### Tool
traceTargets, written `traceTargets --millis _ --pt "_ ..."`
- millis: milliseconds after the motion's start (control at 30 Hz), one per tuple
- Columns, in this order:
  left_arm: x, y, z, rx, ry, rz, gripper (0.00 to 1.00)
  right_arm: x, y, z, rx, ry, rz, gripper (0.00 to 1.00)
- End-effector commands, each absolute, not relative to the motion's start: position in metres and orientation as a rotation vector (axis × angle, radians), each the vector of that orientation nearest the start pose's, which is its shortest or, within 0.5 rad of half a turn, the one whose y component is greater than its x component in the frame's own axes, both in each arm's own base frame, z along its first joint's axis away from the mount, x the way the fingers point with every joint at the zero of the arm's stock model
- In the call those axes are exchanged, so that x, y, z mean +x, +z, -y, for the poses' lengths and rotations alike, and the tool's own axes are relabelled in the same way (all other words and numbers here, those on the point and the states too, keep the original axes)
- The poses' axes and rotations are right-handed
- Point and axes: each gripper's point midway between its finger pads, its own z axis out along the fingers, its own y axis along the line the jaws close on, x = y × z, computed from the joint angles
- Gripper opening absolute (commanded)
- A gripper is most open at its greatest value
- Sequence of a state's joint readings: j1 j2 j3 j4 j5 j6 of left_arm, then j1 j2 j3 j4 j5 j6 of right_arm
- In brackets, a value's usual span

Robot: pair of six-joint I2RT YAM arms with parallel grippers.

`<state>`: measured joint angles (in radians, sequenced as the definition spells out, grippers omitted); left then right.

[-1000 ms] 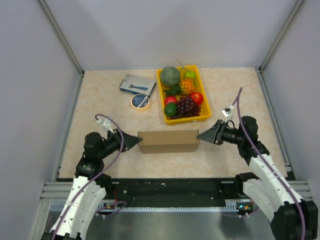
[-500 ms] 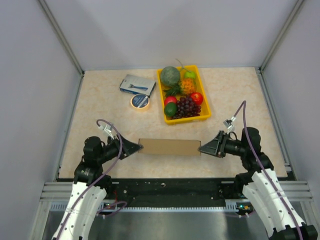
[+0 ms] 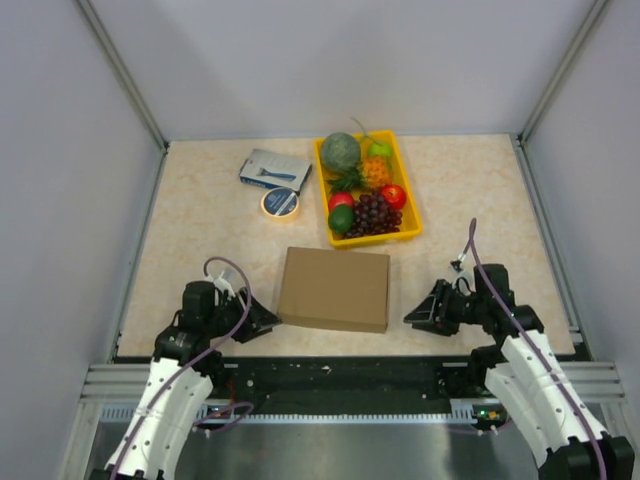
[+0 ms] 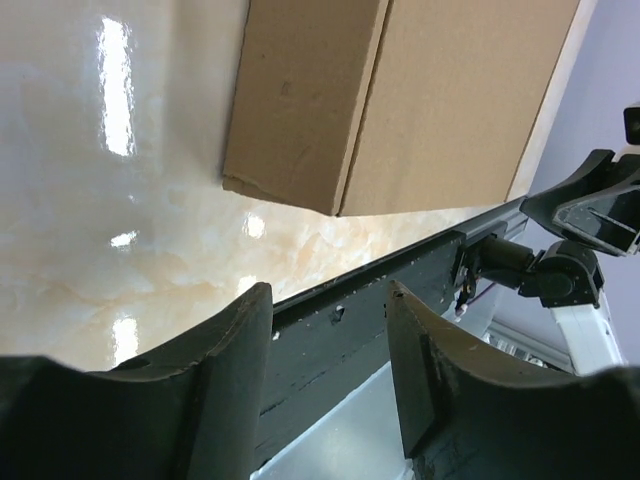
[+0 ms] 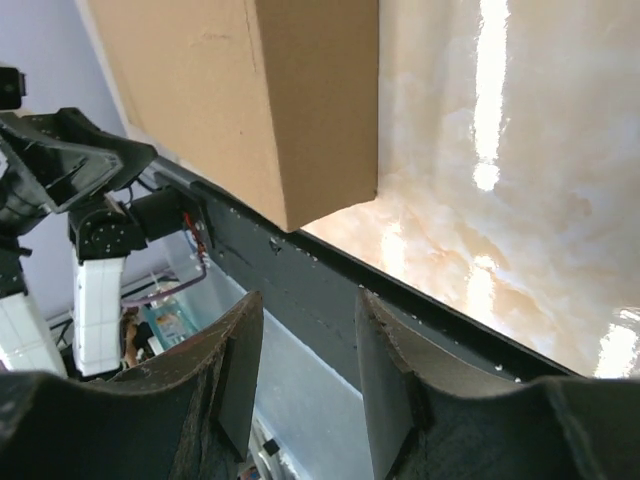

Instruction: Fold the paper box

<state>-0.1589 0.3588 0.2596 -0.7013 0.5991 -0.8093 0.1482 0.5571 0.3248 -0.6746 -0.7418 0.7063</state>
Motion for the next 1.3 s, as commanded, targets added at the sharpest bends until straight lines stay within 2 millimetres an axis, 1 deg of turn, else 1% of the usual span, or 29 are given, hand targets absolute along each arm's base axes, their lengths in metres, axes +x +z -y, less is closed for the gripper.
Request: traceTargets --millis 0,133,167,200,267,300,333,367,400,467,533,567,600,633,667,700,767,833,867,900,933,967,1033,1100,1133,1167,1200,1233,1267 --pt "0.145 0.107 0.146 -0.420 -1.137 -2.363 0.54 0.155 0.113 -0.151 0.278 1.148 -2.472 0.42" --pt "0.154 0.133 0.137 -0.297 -1.036 -2.278 0.71 0.181 0.112 -0.152 0.217 1.094 -2.460 0.45" --pt "0.157 0.136 0.137 -0.287 -1.034 -2.254 0.79 0.184 0.106 -0.156 0.192 1.083 -2.492 0.47" --pt "0.158 0.144 0.144 -0.251 -1.099 -2.222 0.98 0.193 0.110 -0.160 0.160 1.075 -2.477 0.48" --pt "0.169 0.159 0.149 -0.226 -1.135 -2.174 0.98 0.195 0.111 -0.174 0.077 1.072 -2.496 0.49" --pt "0.173 0.159 0.152 -0.245 -1.151 -2.209 0.98 0.202 0.117 -0.182 0.033 1.050 -2.499 0.49" --pt "0.177 0.167 0.153 -0.224 -1.155 -2.200 0.98 0.208 0.114 -0.180 0.028 0.939 -2.511 0.51" --pt "0.183 0.185 0.153 -0.196 -1.143 -2.167 0.98 0.209 0.115 -0.183 -0.037 0.877 -2.514 0.54" --pt "0.189 0.185 0.151 -0.181 -1.103 -2.181 0.98 0.212 0.118 -0.188 -0.071 0.830 -2.521 0.58" --pt "0.204 0.191 0.141 -0.180 -0.993 -2.169 0.98 0.219 0.109 -0.179 -0.034 0.742 -2.535 0.69" --pt "0.220 0.178 0.134 -0.160 -0.902 -2.214 0.98 0.220 0.101 -0.176 -0.053 0.700 -2.553 0.72" --pt "0.223 0.178 0.135 -0.128 -0.895 -2.234 0.98 0.222 0.099 -0.176 -0.066 0.699 -2.549 0.73" --pt "0.230 0.160 0.136 -0.107 -0.873 -2.316 0.98 0.222 0.096 -0.177 -0.076 0.698 -2.556 0.73" --pt "0.232 0.153 0.138 -0.088 -0.879 -2.357 0.92 0.222 0.093 -0.177 -0.083 0.697 -2.566 0.74" --pt "0.236 0.161 0.142 -0.048 -0.901 -2.371 0.89 0.225 0.091 -0.178 -0.090 0.689 -2.564 0.74" --pt "0.235 0.148 0.142 -0.052 -0.887 -2.458 0.84 0.228 0.089 -0.176 -0.095 0.671 -2.563 0.75" --pt "0.238 0.157 0.146 -0.017 -0.879 -2.427 0.82 0.235 0.081 -0.174 -0.109 0.644 -2.568 0.78" --pt "0.238 0.179 0.148 0.024 -0.861 -2.336 0.84 0.245 0.079 -0.182 -0.133 0.678 -2.542 0.78" --pt "0.239 0.191 0.147 0.037 -0.850 -2.295 0.85 0.247 0.071 -0.186 -0.140 0.688 -2.559 0.78" --pt "0.238 0.202 0.143 0.049 -0.822 -2.259 0.86 0.255 0.073 -0.194 -0.127 0.720 -2.535 0.78" --pt "0.232 0.205 0.140 0.046 -0.806 -2.269 0.86 0.257 0.073 -0.202 -0.126 0.756 -2.528 0.79" --pt "0.230 0.218 0.138 0.052 -0.794 -2.246 0.86 0.255 0.072 -0.213 -0.115 0.784 -2.534 0.79" --pt "0.220 0.229 0.130 0.046 -0.752 -2.234 0.86 0.264 0.065 -0.227 -0.090 0.760 -2.543 0.78" --pt "0.212 0.250 0.125 0.062 -0.733 -2.168 0.86 0.261 0.058 -0.253 -0.057 0.782 -2.581 0.77" --pt "0.207 0.250 0.119 0.045 -0.699 -2.181 0.87 0.263 0.055 -0.260 -0.030 0.762 -2.584 0.74" --pt "0.204 0.261 0.116 0.044 -0.686 -2.151 0.87 0.264 0.056 -0.271 0.043 0.785 -2.590 0.72" --pt "0.198 0.267 0.113 0.054 -0.669 -2.128 0.87 0.258 0.062 -0.294 -0.001 0.825 -2.575 0.70" --pt "0.196 0.271 0.110 0.049 -0.654 -2.119 0.87 0.260 0.052 -0.302 0.017 0.780 -2.591 0.68" --pt "0.191 0.276 0.108 0.052 -0.647 -2.109 0.87 0.260 0.051 -0.312 0.068 0.775 -2.602 0.68"
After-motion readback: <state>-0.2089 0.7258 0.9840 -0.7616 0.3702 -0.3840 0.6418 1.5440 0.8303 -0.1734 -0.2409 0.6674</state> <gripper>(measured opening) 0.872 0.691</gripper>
